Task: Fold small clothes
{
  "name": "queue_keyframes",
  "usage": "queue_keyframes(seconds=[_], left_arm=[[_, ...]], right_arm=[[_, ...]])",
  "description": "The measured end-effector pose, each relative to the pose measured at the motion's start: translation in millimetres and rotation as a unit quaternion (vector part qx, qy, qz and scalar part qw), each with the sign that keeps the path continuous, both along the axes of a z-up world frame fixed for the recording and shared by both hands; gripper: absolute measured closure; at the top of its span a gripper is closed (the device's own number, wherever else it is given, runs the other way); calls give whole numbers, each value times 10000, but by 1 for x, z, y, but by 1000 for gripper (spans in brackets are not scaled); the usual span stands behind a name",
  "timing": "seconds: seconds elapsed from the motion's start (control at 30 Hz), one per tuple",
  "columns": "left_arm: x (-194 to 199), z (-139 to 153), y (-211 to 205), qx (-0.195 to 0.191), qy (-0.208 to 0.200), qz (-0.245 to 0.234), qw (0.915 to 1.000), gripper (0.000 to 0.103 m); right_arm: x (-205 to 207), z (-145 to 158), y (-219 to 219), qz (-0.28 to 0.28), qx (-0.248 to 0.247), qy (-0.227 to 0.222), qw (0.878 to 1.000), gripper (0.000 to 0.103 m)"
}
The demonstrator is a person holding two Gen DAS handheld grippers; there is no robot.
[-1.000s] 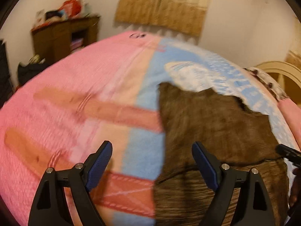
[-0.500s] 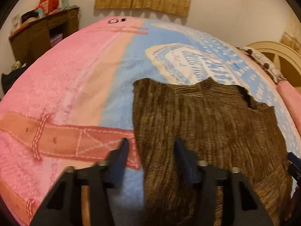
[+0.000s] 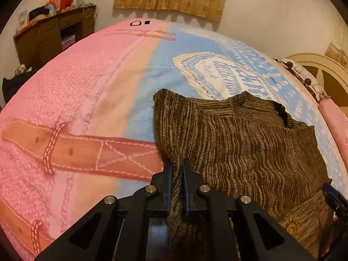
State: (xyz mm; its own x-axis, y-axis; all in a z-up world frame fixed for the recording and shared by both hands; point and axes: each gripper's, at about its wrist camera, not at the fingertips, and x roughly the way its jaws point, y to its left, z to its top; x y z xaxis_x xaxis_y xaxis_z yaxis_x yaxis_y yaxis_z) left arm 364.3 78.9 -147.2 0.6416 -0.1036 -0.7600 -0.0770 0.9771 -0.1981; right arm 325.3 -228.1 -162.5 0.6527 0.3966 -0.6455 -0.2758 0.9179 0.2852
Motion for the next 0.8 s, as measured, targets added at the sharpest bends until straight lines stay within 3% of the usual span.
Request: queue_keyframes(seconds=[0.13, 0.3, 0.37, 0.4, 0.43, 0.5, 0.53, 0.6, 0.73, 0.8], left_arm=[[-22, 12, 9, 154, -120, 39, 9998, 93], [-49, 11, 7, 5, -132, -122, 9998, 92], [-52, 7, -3, 239, -194, -210, 9993, 91], [-52, 3, -7, 460, -208, -218, 9985, 82], [-49, -4, -8, 674, -175, -137, 9975, 61], [-50, -6, 5, 540, -156, 242, 9981, 42], [-50, -4, 16, 308, -123, 457, 9984, 41], [-53, -4, 22, 253, -133, 549, 9981, 41], [-57, -4, 22, 455, -154, 574, 9972, 41], [-56, -7, 25, 753, -10, 783, 9941, 41]], right_arm=[[-1, -1, -5, -5, 132, -1, 9999, 18], [0, -4, -4, -9, 124, 93, 9999, 18], [0, -5, -2, 14, 46, 95, 9999, 17], [1, -5, -2, 12, 30, 95, 10000, 17], [0, -5, -2, 11, 24, 90, 10000, 17], [1, -5, -1, 11, 41, 104, 9999, 17], [1, -6, -2, 10, 54, 113, 9999, 17], [1, -6, -1, 11, 72, 122, 9999, 17], [1, -6, -1, 23, 78, 126, 9999, 16], [1, -6, -1, 40, 90, 132, 9999, 15]])
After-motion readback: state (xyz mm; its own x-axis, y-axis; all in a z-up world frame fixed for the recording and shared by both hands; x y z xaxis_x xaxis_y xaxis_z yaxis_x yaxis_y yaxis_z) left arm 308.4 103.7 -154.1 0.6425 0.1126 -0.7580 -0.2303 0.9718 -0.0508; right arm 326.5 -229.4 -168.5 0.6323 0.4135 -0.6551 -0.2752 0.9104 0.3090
